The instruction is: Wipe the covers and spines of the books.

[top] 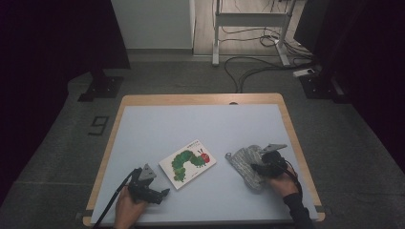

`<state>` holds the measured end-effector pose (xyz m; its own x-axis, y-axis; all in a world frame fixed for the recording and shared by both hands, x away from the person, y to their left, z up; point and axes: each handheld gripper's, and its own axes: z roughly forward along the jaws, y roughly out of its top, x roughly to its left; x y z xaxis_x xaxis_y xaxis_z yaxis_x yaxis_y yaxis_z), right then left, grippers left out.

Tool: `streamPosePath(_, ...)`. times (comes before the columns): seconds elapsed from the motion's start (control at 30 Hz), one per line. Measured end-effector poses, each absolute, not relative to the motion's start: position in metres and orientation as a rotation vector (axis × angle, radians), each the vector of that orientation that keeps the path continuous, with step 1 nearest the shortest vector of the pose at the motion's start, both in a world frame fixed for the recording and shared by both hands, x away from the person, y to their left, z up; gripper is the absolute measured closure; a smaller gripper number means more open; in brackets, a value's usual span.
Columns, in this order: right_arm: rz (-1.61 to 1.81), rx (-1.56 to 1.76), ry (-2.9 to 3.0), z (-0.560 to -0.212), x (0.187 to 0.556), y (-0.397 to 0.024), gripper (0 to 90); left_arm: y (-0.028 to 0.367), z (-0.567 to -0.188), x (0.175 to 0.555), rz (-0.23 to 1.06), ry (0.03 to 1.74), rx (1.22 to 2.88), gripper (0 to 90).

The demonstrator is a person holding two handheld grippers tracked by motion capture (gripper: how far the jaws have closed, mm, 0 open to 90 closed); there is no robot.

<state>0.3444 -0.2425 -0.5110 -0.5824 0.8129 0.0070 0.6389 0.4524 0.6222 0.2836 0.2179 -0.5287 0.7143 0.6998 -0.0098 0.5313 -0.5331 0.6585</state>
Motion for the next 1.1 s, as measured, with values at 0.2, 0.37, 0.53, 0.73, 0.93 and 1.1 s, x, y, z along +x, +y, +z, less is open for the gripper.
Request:
streamPosePath(0.2,0.934,1.257,2.418,-0.503,0.343,-0.25,62.5,0.218,-0.529,0.284,0.336,0.931,2.268,0.0)
streamPosePath(0.37,0.977,1.226,2.391,-0.485,0.34,-0.253,62.1,0.218,-0.529,0.284,0.336,0.931,2.268,0.0)
streamPosePath(0.53,1.016,1.189,2.375,-0.463,0.338,-0.251,61.8,0.218,-0.529,0.284,0.336,0.93,2.268,0.0)
streamPosePath(0.73,1.052,1.131,2.376,-0.447,0.339,-0.245,61.3,0.218,-0.529,0.284,0.334,0.93,2.268,0.0)
streamPosePath(0.93,1.083,1.089,2.384,-0.436,0.343,-0.234,61.2,0.218,-0.529,0.284,0.336,0.929,2.271,0.0)
streamPosePath(1.1,1.115,1.055,2.386,-0.429,0.347,-0.223,61.3,0.218,-0.529,0.284,0.335,0.929,2.271,0.0)
